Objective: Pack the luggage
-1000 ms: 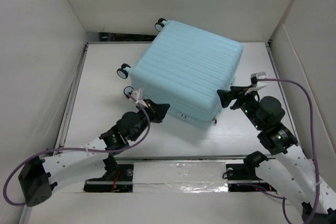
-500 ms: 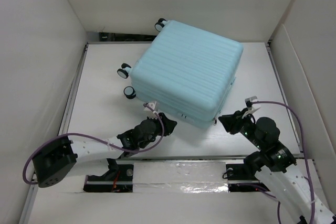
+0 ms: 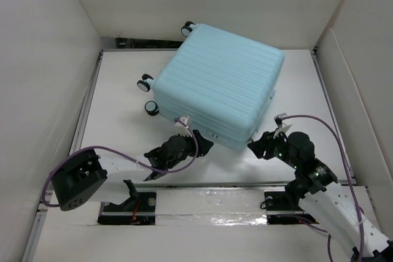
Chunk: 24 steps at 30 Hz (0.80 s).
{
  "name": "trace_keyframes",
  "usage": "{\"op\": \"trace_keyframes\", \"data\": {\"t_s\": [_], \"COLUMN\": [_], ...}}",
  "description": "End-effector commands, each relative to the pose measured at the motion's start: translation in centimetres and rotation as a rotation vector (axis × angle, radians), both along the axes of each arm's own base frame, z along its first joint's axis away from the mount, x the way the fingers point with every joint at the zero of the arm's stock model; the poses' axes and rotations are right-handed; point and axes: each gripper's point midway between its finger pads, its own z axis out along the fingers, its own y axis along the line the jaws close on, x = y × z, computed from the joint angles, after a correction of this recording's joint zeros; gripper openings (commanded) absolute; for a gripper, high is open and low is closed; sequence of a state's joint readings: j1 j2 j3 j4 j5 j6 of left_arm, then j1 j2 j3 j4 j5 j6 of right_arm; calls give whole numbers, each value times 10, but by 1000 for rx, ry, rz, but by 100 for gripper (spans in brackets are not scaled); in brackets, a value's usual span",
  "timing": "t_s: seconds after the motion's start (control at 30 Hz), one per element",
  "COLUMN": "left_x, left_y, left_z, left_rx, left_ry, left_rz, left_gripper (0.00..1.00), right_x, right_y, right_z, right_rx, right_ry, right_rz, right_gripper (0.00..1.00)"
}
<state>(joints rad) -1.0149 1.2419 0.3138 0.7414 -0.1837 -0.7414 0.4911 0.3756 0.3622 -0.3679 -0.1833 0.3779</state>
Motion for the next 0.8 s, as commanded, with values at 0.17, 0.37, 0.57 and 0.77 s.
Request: {"op": "trace_keyframes", "data": {"t_s": [0.17, 0.37, 0.57, 0.77], "left_x": [9, 18, 28, 33], "left_y": [-18, -12, -8, -14], "left_z": [35, 32, 28, 27], "left_rx": [-97, -102, -114, -110], "left_ry": [-61, -53, -48, -59], "left_rz": [-34, -25, -31, -47], "left_gripper": [35, 36, 36, 36], "right_x": [15, 19, 23, 18], "right_y": [4, 7, 9, 15], "right_z": [11, 6, 1, -8], "right_rx": [7, -1, -13, 10], "right_ry": [-56, -52, -40, -21], "right_rz": [-13, -3, 2, 32], "right_gripper": [50, 52, 52, 43]}}
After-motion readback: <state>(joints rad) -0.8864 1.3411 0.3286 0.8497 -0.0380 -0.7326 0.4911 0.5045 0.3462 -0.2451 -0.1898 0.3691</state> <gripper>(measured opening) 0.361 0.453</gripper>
